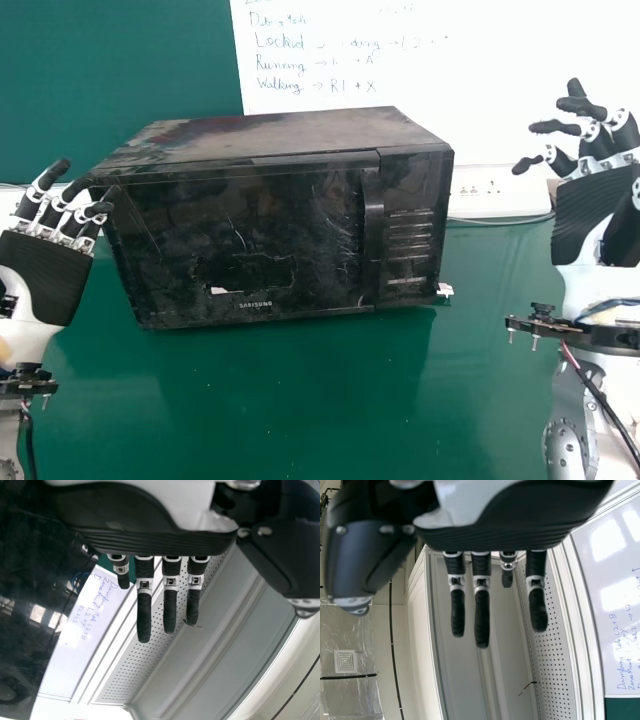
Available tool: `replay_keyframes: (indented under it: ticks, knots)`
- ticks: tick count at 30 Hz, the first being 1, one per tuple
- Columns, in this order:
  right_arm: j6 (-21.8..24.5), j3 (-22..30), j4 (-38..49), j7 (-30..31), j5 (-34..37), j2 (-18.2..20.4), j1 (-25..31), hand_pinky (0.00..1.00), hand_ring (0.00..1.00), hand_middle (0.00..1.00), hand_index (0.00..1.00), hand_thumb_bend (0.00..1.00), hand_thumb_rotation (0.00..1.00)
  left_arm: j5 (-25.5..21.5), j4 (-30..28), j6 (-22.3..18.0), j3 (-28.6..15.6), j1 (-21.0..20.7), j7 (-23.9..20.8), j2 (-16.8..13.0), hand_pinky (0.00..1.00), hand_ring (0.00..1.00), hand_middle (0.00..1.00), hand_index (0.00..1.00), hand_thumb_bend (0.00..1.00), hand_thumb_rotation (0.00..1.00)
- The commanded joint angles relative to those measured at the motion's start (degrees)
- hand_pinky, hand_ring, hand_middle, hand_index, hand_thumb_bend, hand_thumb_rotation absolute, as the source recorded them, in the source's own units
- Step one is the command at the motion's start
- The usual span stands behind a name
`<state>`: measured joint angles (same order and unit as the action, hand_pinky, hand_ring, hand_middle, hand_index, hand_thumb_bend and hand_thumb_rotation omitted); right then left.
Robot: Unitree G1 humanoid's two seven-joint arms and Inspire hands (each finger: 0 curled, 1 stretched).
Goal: Open the door of oven
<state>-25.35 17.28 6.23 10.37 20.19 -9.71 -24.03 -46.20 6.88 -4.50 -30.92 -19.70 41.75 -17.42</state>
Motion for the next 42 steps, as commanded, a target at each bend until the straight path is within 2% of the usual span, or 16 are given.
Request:
replay_keyframes:
  ticks: [1, 4, 7, 12, 19, 21, 25, 28, 33, 42]
  knots:
    - [0.3, -0.1, 0.3, -0.3, 0.0, -0.1, 0.3, 0.41, 0.55, 0.72, 0.77, 1.0, 1.0, 1.5, 0.7, -1.6, 1.0, -0.7, 0.1, 0.5, 0.29, 0.35, 0.45, 0.57, 0.91, 0.37]
    - [0.4, -0.1, 0.3, -0.3, -0.1, -0.2, 0.3, 0.41, 0.55, 0.72, 0.77, 1.0, 1.0, 2.1, 1.5, -2.3, 1.6, -0.8, 0.8, 0.4, 0.29, 0.35, 0.46, 0.58, 0.92, 0.37]
    - [0.5, -0.1, 0.4, -0.4, -0.2, -0.2, 0.3, 0.41, 0.55, 0.71, 0.77, 1.0, 1.0, 2.1, 1.3, -1.2, 2.3, -0.4, 0.7, 0.0, 0.31, 0.36, 0.48, 0.6, 0.93, 0.38]
    - [0.7, 0.0, 0.2, -0.1, 0.4, -0.3, 0.3, 0.41, 0.55, 0.71, 0.76, 1.0, 1.0, 3.5, 0.3, -0.9, 3.4, 0.3, -0.4, -0.2, 0.35, 0.41, 0.55, 0.62, 0.95, 0.44]
    - [0.2, 0.2, -0.8, 0.9, 1.0, -0.6, 0.1, 0.41, 0.55, 0.72, 0.77, 1.0, 0.99, 4.2, 0.4, 0.1, 5.1, 0.3, 0.5, -0.4, 0.36, 0.44, 0.59, 0.64, 0.94, 0.57]
    - [0.1, 0.2, -1.0, 1.2, 1.2, -0.6, 0.0, 0.41, 0.56, 0.72, 0.77, 1.0, 0.98, 3.9, 0.4, 1.2, 5.7, 0.0, 0.7, -0.6, 0.36, 0.46, 0.61, 0.65, 0.96, 0.57]
    - [0.5, 0.2, -0.9, 1.3, 1.5, -0.4, 0.1, 0.42, 0.57, 0.72, 0.77, 1.0, 0.98, 4.1, 3.2, 2.1, 7.1, -2.4, 4.1, -1.6, 0.36, 0.5, 0.65, 0.67, 0.96, 0.61]
    - [0.2, 0.1, -1.3, 1.6, 1.3, -0.6, 0.1, 0.44, 0.59, 0.73, 0.78, 1.0, 0.99, 4.2, 7.1, 2.1, 8.3, -5.3, 8.5, -2.1, 0.39, 0.56, 0.7, 0.7, 0.94, 0.65]
    - [-0.3, 0.2, -2.2, 2.7, 1.6, -0.9, 0.0, 0.46, 0.61, 0.74, 0.79, 1.0, 0.99, 5.6, 11.2, 1.6, 10.4, -9.2, 11.5, -0.7, 0.44, 0.62, 0.75, 0.73, 0.95, 0.67]
    - [-1.2, 0.7, -3.8, 5.4, 3.3, -1.5, 0.0, 0.52, 0.68, 0.77, 0.81, 1.0, 0.95, 10.4, 11.6, -0.6, 13.3, -10.2, 8.7, 3.2, 0.45, 0.64, 0.75, 0.8, 0.94, 0.7]
